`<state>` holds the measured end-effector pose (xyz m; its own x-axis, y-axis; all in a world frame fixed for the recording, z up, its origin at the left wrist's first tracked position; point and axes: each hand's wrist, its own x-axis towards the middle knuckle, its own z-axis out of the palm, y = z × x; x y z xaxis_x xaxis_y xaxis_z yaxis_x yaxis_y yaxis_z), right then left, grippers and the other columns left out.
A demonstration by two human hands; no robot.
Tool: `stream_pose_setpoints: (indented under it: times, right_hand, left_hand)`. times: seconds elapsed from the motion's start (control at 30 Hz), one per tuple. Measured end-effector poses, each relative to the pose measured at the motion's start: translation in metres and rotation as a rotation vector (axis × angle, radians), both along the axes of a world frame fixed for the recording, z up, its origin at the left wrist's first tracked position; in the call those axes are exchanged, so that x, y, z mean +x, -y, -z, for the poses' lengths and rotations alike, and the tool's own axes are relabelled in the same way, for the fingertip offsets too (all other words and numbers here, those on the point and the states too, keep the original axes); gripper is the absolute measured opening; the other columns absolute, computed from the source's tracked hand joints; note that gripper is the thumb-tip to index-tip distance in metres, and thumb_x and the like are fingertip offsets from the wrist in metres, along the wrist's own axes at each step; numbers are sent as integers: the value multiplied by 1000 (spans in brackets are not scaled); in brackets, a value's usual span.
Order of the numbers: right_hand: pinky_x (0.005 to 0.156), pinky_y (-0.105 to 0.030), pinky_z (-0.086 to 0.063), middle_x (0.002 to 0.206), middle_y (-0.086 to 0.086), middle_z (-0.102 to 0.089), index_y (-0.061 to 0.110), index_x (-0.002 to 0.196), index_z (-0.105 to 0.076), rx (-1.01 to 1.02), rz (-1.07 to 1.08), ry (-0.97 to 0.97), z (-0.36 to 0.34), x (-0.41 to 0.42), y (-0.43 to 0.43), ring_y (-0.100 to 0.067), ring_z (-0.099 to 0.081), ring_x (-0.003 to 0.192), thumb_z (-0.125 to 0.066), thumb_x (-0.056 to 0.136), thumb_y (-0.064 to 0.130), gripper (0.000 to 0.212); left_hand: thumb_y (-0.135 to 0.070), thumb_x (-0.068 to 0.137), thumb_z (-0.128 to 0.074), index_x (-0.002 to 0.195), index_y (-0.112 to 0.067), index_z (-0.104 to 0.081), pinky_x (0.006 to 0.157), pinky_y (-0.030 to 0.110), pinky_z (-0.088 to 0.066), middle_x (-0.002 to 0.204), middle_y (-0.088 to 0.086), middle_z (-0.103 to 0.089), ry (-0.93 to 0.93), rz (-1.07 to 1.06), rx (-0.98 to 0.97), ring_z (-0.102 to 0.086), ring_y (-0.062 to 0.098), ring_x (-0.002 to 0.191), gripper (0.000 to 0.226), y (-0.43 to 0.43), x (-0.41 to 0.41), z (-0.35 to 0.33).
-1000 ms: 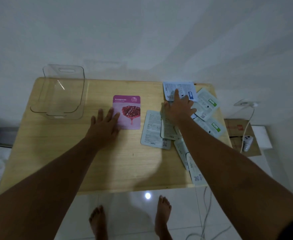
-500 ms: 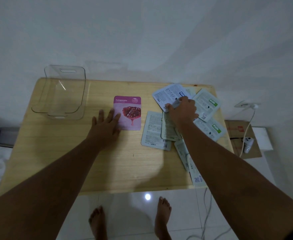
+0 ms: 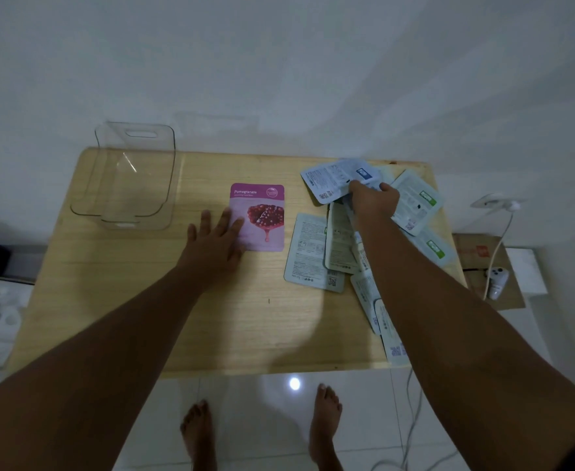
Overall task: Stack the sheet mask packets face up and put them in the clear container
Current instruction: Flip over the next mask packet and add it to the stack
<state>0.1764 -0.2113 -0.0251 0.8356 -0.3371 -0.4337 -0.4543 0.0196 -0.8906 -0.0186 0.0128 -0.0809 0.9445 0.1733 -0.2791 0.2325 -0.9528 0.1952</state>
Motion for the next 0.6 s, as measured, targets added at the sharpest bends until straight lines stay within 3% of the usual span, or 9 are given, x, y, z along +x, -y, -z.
stream_pose_setpoints:
  times: [0.07,0.2,0.27,0.37,0.43,0.53,0.6]
  right_hand:
    - [45,-15,-48,115,-5,-61,12,136,-52,-14,-20,38,-6,-1,-1,-17,-63,86,-76,80,11,61]
    - [60,-22,-50,109,-5,-69,12,120,-64,-162,-157,124,-23,2,-9,-14,-67,85,-69,83,19,39]
    - [60,-20,-50,102,-3,-68,8,117,-65,-279,-322,185,-34,-1,-19,-10,-65,79,-67,82,19,36]
    - [68,-35,-62,83,-9,-69,-1,100,-71,-468,-646,197,-45,-10,-45,-23,-70,75,-66,76,15,29]
    - [67,-36,-63,79,-11,-67,-3,91,-69,-591,-803,156,-45,-18,-70,-26,-70,76,-69,75,16,25]
    - [56,-25,-50,78,-6,-63,0,92,-68,-626,-937,162,-43,-38,-106,-21,-64,75,-70,78,25,29]
    - [66,-30,-54,86,-11,-68,-2,101,-69,-603,-1015,161,-40,-51,-120,-25,-67,82,-67,84,27,34]
  left_hand:
    - [-48,97,-36,154,-25,-10,115,64,-8,164,8,0,-13,-4,-1,3,48,147,67,0,0,-1]
    - [-47,97,-35,154,-25,-8,115,64,-7,164,8,3,-35,-7,-19,6,47,147,67,0,2,-3]
    - [-48,98,-33,154,-26,-7,115,63,-6,164,8,4,-39,-6,-24,7,47,146,66,-1,2,-4]
    - [-49,98,-33,154,-26,-6,115,63,-5,164,7,4,-48,-10,-41,9,47,146,66,-1,3,-6]
    - [-49,98,-32,154,-27,-6,116,62,-4,164,7,5,-42,-12,-55,10,46,146,66,-1,2,-6]
    - [-49,98,-33,154,-29,-6,116,63,-4,164,6,3,-29,-14,-76,10,46,146,65,-1,1,-6]
    - [-47,98,-34,154,-30,-7,115,64,-6,164,6,2,-32,-15,-80,8,46,147,64,-2,1,-6]
